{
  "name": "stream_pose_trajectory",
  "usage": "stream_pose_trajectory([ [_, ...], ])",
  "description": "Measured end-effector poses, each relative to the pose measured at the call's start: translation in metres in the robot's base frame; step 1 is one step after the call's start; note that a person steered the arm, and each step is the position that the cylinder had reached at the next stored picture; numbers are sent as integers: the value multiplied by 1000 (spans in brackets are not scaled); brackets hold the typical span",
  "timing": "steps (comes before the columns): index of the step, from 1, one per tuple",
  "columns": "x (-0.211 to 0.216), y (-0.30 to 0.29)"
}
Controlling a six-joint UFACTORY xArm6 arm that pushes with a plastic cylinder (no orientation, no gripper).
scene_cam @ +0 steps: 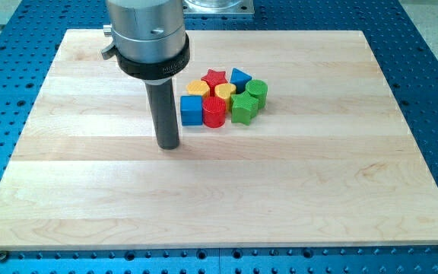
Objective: Place the red star vertically above the blue triangle
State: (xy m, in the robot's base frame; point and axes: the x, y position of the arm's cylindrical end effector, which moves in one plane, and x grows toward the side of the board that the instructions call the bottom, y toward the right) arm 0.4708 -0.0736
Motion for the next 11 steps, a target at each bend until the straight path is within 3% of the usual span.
stream_pose_trajectory([
  [4, 1, 18],
  [6, 10, 85],
  [7, -44, 98],
  [11, -85, 68],
])
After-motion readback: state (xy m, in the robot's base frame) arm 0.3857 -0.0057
